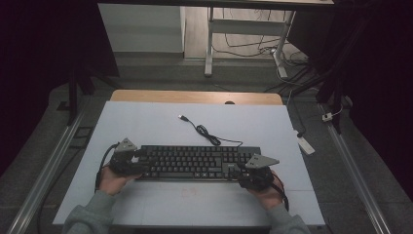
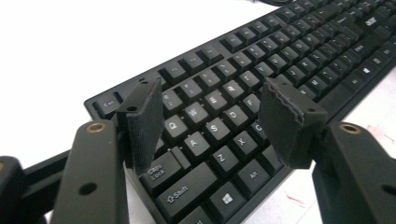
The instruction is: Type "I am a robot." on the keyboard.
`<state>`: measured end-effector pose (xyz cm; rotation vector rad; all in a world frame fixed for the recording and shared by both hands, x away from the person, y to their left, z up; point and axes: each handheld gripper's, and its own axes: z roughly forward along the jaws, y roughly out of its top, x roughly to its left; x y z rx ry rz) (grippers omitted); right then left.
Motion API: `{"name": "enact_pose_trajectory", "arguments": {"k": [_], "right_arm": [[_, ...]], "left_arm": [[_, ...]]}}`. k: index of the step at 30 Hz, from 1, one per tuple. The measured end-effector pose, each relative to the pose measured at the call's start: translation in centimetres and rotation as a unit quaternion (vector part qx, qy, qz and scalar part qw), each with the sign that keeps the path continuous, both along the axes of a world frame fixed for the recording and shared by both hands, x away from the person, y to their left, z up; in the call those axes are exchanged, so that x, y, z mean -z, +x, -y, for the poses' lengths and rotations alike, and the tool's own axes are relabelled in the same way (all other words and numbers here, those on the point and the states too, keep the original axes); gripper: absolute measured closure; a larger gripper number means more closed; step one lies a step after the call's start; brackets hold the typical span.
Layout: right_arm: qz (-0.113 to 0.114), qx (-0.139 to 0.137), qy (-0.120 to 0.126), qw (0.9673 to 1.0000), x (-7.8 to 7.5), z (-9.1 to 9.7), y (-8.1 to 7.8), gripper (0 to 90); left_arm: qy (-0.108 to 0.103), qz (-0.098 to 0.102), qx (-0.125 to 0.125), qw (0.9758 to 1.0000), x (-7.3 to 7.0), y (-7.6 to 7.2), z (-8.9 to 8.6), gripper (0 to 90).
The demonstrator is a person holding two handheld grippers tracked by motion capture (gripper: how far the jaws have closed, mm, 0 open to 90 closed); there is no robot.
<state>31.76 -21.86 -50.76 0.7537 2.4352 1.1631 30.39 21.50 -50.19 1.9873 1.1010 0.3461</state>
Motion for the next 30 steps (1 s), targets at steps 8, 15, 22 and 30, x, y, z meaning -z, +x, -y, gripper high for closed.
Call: {"name": "enact_pose_trajectory", "arguments": {"k": [8, 15, 22, 30], "right_arm": [[0.001, 0.002, -0.001, 1.0, 0.0, 0.1, 0.0, 54.5], [0.0, 0.003, 0.0, 1.0, 0.0, 0.1, 0.0, 54.5], [0.0, 0.003, 0.0, 1.0, -0.1, 0.0, 0.0, 54.5], [0.001, 0.003, 0.0, 1.0, -0.1, 0.0, -0.1, 54.5]], "left_arm": [[-0.006, 0.005, 0.017, 0.9998, -0.3, -0.2, 0.4, 39.0], [-0.012, 0.005, 0.035, 0.9993, -0.6, -0.5, 1.0, 39.0], [-0.02, 0.004, 0.049, 0.9986, -0.8, -0.7, 1.7, 39.0], [-0.018, 0.004, 0.073, 0.9972, -0.8, -0.9, 2.6, 41.7]]}}
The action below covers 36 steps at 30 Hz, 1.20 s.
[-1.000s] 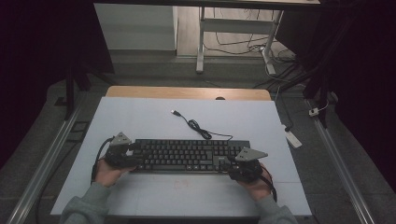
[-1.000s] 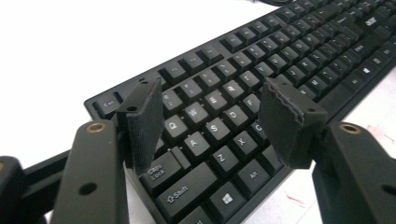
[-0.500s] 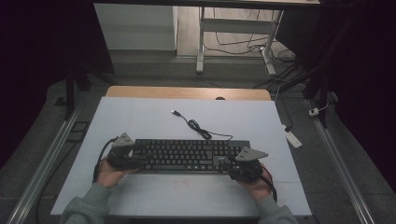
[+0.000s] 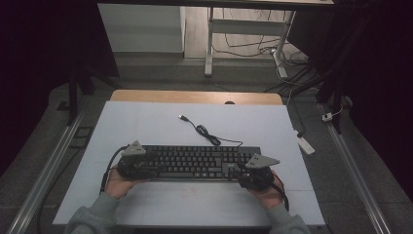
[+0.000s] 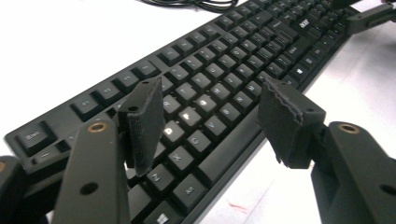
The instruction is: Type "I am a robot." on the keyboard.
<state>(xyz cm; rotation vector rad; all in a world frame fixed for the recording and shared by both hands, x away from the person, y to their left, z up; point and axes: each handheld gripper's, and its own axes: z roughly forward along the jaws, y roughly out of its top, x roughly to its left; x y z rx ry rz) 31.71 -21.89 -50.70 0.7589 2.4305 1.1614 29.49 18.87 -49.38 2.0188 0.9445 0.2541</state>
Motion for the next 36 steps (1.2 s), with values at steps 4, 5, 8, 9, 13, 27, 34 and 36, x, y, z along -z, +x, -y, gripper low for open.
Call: {"name": "enact_pose_trajectory", "arguments": {"k": [4, 5, 8, 9, 13, 27, 34, 36], "right_arm": [[0.0, -0.001, 0.001, 1.0, 0.0, 0.0, 0.0, 54.5], [0.0, -0.001, 0.0, 1.0, 0.0, 0.0, 0.0, 54.5], [0.0, -0.001, 0.0, 1.0, 0.0, 0.0, 0.0, 54.5], [-0.001, -0.001, 0.0, 1.0, 0.0, 0.0, 0.0, 54.5], [0.0, -0.002, 0.0, 1.0, 0.1, 0.0, 0.1, 54.5], [0.0, -0.002, -0.002, 1.0, 0.1, -0.1, 0.1, 54.5], [0.0, -0.002, -0.002, 1.0, 0.1, -0.1, 0.1, 54.5], [0.0, -0.002, -0.002, 1.0, 0.1, -0.1, 0.1, 54.5]], "left_arm": [[0.005, -0.002, 0.013, 0.9999, 0.1, -0.1, 0.6, 45.1], [0.006, -0.002, 0.017, 0.9998, 0.1, -0.1, 0.7, 46.1], [0.013, -0.005, 0.029, 0.9995, 0.3, -0.2, 1.2, 49.9], [0.017, -0.005, 0.033, 0.9993, 0.4, -0.2, 1.3, 51.5], [0.03, -0.008, 0.048, 0.9984, 0.7, -0.3, 2.1, 59.8], [0.075, -0.019, 0.068, 0.9946, 2.0, 0.0, 4.0, 88.9], [0.088, -0.019, 0.066, 0.9937, 2.5, 0.1, 4.3, 88.8], [0.089, -0.019, 0.066, 0.9936, 2.5, 0.1, 4.4, 88.8]]}}
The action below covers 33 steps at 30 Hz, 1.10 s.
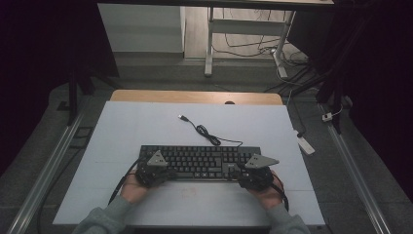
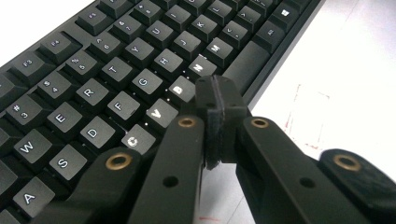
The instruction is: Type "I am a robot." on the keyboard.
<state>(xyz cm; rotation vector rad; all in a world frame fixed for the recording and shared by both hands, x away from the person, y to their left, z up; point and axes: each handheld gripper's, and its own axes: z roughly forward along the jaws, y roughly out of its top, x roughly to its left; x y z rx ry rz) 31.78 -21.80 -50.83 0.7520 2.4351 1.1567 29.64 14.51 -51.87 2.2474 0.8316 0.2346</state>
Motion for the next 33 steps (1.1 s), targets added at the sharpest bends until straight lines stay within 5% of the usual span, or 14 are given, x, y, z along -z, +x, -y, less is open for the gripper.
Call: {"name": "enact_pose_trajectory", "arguments": {"k": [18, 23, 33], "right_arm": [[0.0, 0.0, -0.001, 1.0, 0.0, 0.0, 0.0, 54.5], [0.0, 0.0, 0.0, 1.0, 0.0, 0.0, 0.0, 54.5], [0.0, 0.0, 0.0, 1.0, 0.0, 0.1, 0.0, 54.5]], "left_arm": [[0.005, 0.008, -0.008, 0.9999, 0.4, 0.1, 0.3, 88.9], [-0.017, 0.021, -0.019, 0.9995, -0.4, 0.0, -0.5, 88.0], [-0.055, 0.025, -0.055, 0.9967, -1.5, 0.0, -2.9, 55.2]]}}
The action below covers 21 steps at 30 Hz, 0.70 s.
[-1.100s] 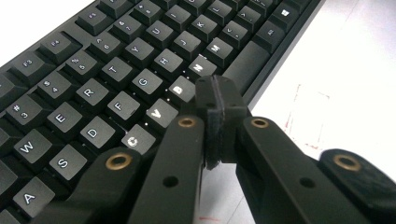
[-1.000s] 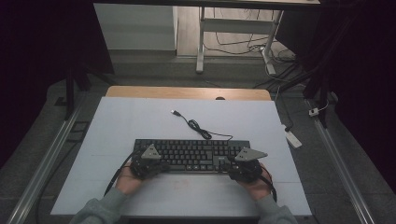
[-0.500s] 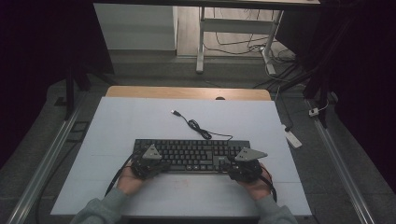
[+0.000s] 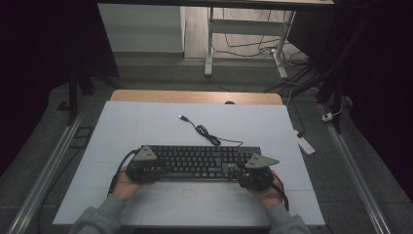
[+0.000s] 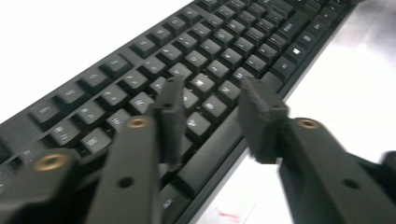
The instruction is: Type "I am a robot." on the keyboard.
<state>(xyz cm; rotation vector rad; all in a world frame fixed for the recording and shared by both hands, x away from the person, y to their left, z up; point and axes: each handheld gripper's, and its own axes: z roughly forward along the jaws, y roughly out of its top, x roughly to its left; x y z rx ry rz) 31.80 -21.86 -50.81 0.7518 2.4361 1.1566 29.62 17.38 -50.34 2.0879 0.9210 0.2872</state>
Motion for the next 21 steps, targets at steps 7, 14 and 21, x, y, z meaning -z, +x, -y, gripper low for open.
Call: {"name": "enact_pose_trajectory", "arguments": {"k": [7, 14, 21], "right_arm": [[0.0, -0.001, 0.001, 1.0, 0.0, 0.0, 0.0, 54.4], [-0.001, -0.002, 0.002, 1.0, 0.0, 0.0, 0.0, 54.2], [-0.002, -0.001, 0.004, 1.0, 0.0, 0.0, 0.0, 53.8]], "left_arm": [[-0.011, -0.007, -0.03, 0.9995, 0.0, 0.4, -1.3, 43.2], [-0.014, -0.014, -0.047, 0.9987, -0.1, 0.6, -2.4, 37.8], [-0.014, -0.013, -0.061, 0.998, -0.2, 0.8, -3.1, 35.3]]}}
